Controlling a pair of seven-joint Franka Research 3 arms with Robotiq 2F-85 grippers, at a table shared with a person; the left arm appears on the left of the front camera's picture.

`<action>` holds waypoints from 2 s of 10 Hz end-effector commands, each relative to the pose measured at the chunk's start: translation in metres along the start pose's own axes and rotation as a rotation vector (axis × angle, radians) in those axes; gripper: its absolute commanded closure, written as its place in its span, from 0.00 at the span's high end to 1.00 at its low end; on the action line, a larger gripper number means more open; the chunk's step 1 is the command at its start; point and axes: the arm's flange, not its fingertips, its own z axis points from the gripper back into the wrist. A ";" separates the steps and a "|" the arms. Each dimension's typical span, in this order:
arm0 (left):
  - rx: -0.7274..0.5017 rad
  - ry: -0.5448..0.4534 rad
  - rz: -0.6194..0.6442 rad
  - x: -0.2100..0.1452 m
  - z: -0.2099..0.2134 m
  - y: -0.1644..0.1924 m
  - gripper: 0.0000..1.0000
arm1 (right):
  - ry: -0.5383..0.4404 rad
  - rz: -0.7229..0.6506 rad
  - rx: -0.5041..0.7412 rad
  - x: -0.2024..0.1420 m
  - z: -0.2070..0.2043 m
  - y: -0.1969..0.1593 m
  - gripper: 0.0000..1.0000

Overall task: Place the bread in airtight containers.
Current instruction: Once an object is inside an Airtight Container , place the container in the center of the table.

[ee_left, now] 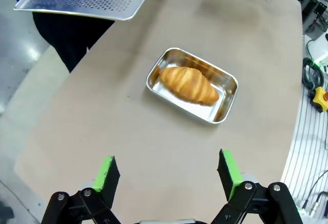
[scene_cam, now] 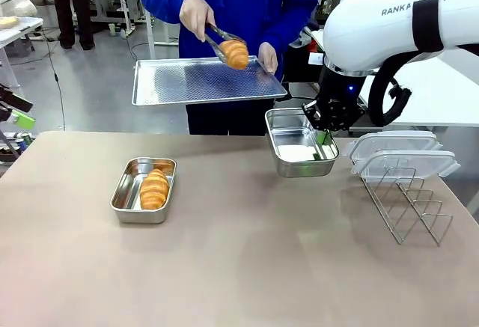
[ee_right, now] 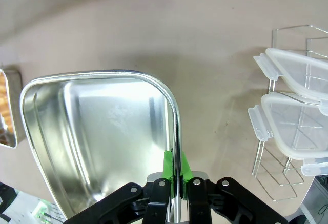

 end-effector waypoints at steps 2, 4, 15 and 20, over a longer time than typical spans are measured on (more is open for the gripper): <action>-0.011 -0.001 -0.020 0.001 0.002 0.002 1.00 | -0.012 -0.007 -0.003 0.001 0.004 -0.001 0.00; -0.011 -0.001 -0.020 0.001 0.002 0.002 1.00 | -0.012 -0.007 -0.003 0.001 0.004 -0.001 0.00; -0.011 -0.001 -0.020 0.001 0.002 0.002 1.00 | 0.000 0.000 0.000 0.000 0.000 0.000 0.04; -0.011 -0.001 -0.020 0.001 0.002 0.002 1.00 | -0.010 -0.133 0.060 0.035 -0.058 -0.021 0.04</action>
